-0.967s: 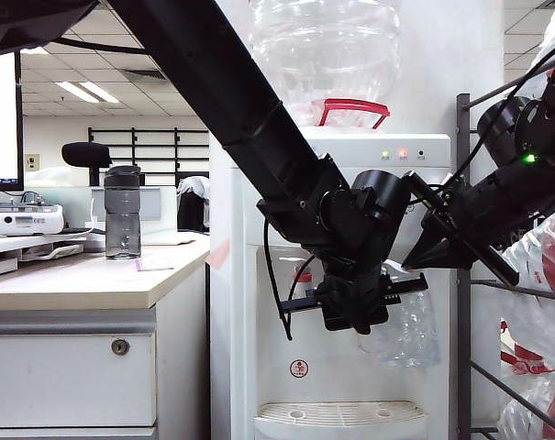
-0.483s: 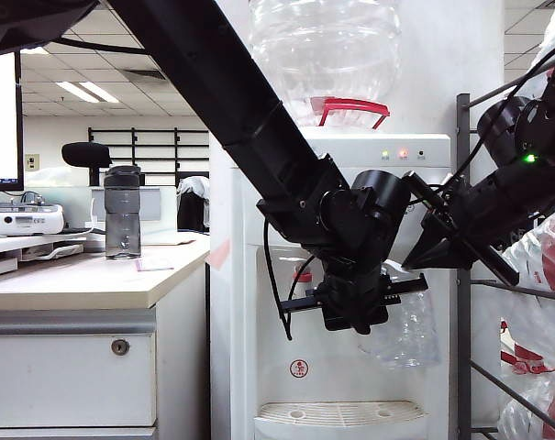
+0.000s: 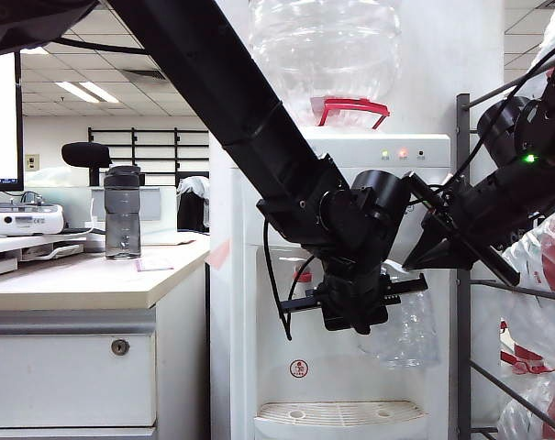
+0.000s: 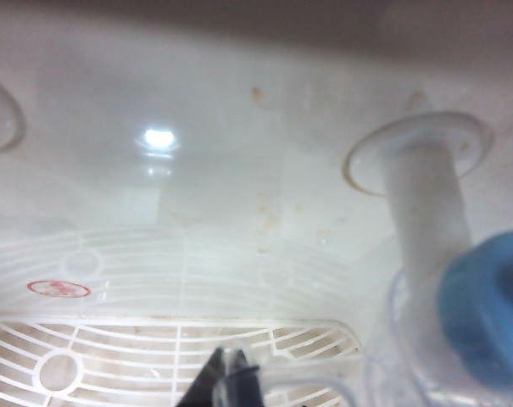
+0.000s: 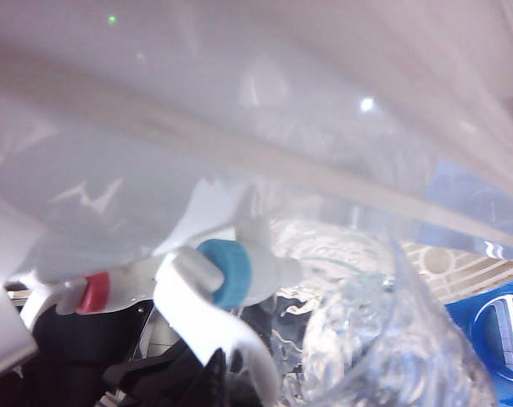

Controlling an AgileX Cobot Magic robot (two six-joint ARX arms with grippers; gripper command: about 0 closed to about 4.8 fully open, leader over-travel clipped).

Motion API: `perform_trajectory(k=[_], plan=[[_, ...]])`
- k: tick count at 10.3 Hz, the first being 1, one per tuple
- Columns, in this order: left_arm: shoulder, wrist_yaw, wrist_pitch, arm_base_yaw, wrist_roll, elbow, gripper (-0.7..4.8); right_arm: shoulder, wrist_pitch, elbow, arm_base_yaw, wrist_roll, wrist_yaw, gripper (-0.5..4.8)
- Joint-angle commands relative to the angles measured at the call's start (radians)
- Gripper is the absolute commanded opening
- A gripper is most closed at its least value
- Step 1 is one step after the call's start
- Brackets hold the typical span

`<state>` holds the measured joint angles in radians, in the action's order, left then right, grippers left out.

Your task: Pick up the plastic mug from the left desk, go to the cold water outlet of the water dispenser, press the vertical switch to get some water, then put the mug back on the desk.

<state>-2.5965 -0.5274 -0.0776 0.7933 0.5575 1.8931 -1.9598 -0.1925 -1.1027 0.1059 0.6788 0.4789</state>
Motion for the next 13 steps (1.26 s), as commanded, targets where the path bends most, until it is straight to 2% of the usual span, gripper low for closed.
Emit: perform_trajectory(k=[1, 13], plan=[[0.010, 0.016, -0.027, -0.008, -0.008, 0.010, -0.07, 0.009, 0.039, 0.006, -0.002, -0.007, -0.011, -0.05], [0.010, 0.019, -0.001, -0.008, -0.008, 0.010, -0.07, 0.205, 0.114, 0.005, -0.005, -0.038, -0.002, -0.05]])
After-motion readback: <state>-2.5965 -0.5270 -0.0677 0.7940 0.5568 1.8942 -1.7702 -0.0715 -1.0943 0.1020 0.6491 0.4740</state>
